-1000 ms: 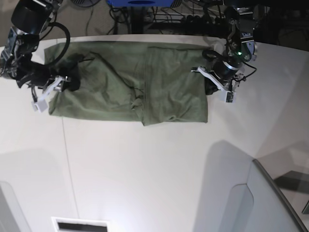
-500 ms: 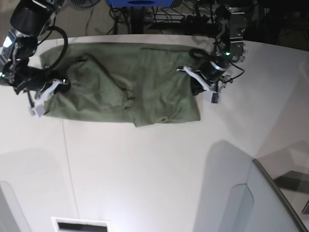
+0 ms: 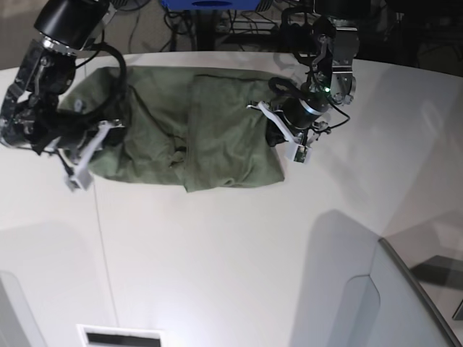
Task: Layout the t-shirt on the table in an organized manner, then fold the t-shirt properly
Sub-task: 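Grasp both ends of the strip and fold them toward each other, then withdraw the left gripper and press the folded bundle with the right gripper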
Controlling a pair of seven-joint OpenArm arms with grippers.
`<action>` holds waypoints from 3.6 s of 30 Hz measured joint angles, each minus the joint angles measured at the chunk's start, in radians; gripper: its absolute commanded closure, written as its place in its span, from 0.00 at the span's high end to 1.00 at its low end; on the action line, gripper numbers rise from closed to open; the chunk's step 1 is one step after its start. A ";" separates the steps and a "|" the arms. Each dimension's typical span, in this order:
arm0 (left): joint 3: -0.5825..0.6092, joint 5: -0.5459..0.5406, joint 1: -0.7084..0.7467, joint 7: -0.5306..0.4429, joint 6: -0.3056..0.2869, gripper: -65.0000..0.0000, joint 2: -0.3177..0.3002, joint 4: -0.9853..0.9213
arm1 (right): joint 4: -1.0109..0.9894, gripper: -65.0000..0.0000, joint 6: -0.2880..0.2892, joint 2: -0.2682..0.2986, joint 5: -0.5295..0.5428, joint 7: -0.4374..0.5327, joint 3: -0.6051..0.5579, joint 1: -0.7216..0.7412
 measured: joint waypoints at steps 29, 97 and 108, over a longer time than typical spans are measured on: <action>-0.006 0.003 0.012 0.012 -0.003 0.00 -0.032 0.029 | -0.269 0.01 -0.117 -0.014 0.327 0.332 -0.498 0.001; -0.755 0.024 0.379 0.061 0.000 0.00 -0.071 0.378 | -0.507 0.54 -0.126 -0.002 0.557 0.414 -0.881 0.187; -0.761 0.027 0.365 0.065 0.000 0.00 -0.070 0.377 | -0.251 0.05 -0.352 0.184 0.547 0.413 -0.722 0.061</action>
